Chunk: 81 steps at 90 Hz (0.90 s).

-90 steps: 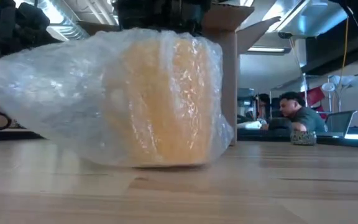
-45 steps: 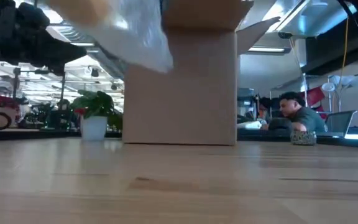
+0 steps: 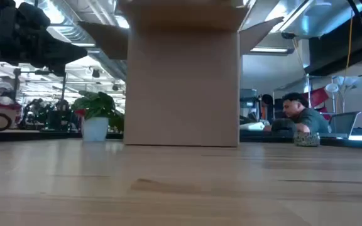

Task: Wrap mug
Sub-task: Put the wrapped yellow cup into the cardboard box

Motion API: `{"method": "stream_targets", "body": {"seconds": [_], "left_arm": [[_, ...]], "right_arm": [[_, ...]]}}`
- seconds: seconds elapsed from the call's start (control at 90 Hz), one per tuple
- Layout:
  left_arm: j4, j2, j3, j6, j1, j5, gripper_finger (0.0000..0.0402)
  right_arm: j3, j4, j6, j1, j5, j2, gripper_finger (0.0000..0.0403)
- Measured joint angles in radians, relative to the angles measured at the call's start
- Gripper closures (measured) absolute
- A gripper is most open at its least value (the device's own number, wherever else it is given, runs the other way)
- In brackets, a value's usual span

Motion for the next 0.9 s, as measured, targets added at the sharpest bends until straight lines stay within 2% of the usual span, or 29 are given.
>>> {"method": "stream_targets", "body": {"seconds": [0.111, 0.322, 0.478, 0.722, 0.9], "left_arm": [[0.0, 0.0, 0.0, 0.0, 0.0, 0.0, 0.04], [0.0, -0.001, 0.0, 0.0, 0.0, 0.0, 0.04], [0.0, -0.001, 0.0, 0.0, 0.0, 0.0, 0.04], [0.0, 0.0, 0.0, 0.0, 0.0, 0.0, 0.04], [0.0, 0.0, 0.0, 0.0, 0.0, 0.0, 0.04]], "right_arm": [[0.0, 0.048, 0.003, -0.024, 0.001, -0.018, 0.0398], [0.001, 0.037, -0.021, -0.103, 0.161, -0.06, 0.0399], [0.0, -0.003, -0.032, -0.183, 0.231, -0.066, 0.0399], [0.0, -0.173, -0.041, -0.3, 0.401, -0.106, 0.04], [0.001, -0.352, -0.049, -0.35, 0.448, -0.152, 0.04]]}}
